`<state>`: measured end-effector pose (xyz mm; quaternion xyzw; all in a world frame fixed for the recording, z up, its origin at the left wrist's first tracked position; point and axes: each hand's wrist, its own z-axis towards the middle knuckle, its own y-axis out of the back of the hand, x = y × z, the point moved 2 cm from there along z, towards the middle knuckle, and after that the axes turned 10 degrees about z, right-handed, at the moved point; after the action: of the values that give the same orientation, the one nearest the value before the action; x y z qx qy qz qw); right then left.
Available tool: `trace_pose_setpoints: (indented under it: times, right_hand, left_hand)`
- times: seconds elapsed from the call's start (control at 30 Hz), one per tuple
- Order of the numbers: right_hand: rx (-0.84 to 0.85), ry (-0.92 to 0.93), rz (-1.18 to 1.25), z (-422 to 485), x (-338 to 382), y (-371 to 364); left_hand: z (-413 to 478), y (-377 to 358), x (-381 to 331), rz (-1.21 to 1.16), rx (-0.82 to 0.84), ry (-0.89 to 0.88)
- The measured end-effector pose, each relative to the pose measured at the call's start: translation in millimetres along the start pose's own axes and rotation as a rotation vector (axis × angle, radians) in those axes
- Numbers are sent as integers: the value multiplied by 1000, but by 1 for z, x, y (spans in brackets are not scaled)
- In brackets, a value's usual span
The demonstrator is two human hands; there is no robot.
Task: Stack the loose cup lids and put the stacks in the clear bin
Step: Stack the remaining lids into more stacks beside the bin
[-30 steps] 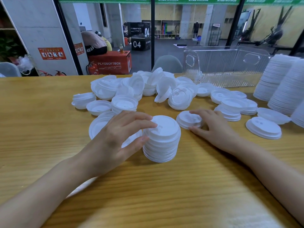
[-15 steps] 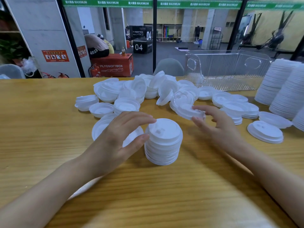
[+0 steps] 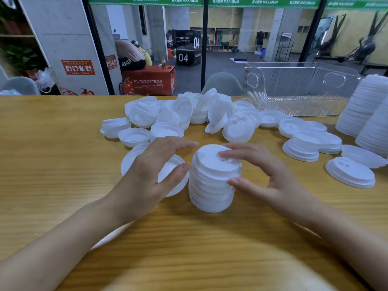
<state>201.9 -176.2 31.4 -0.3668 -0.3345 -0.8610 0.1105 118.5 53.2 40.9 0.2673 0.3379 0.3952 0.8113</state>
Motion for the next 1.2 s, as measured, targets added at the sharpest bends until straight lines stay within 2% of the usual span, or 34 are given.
trace_pose_setpoints:
  times: [0.57,0.83,1.03,1.2]
  right_hand:
    - [43,-9,-22,-1,-2,-3]
    - [-8,-58,5,-1,-3,5]
    - [-30,-96,-15,-2,-10,8]
    - [-29,-89,-64,-7,-11,5]
  left_hand:
    - [1,-2,1,37,35,-50]
    - [6,20,22,99,-16,20]
    - [-3,18,42,133,155,64]
    - [-17,16,53,352,164,28]
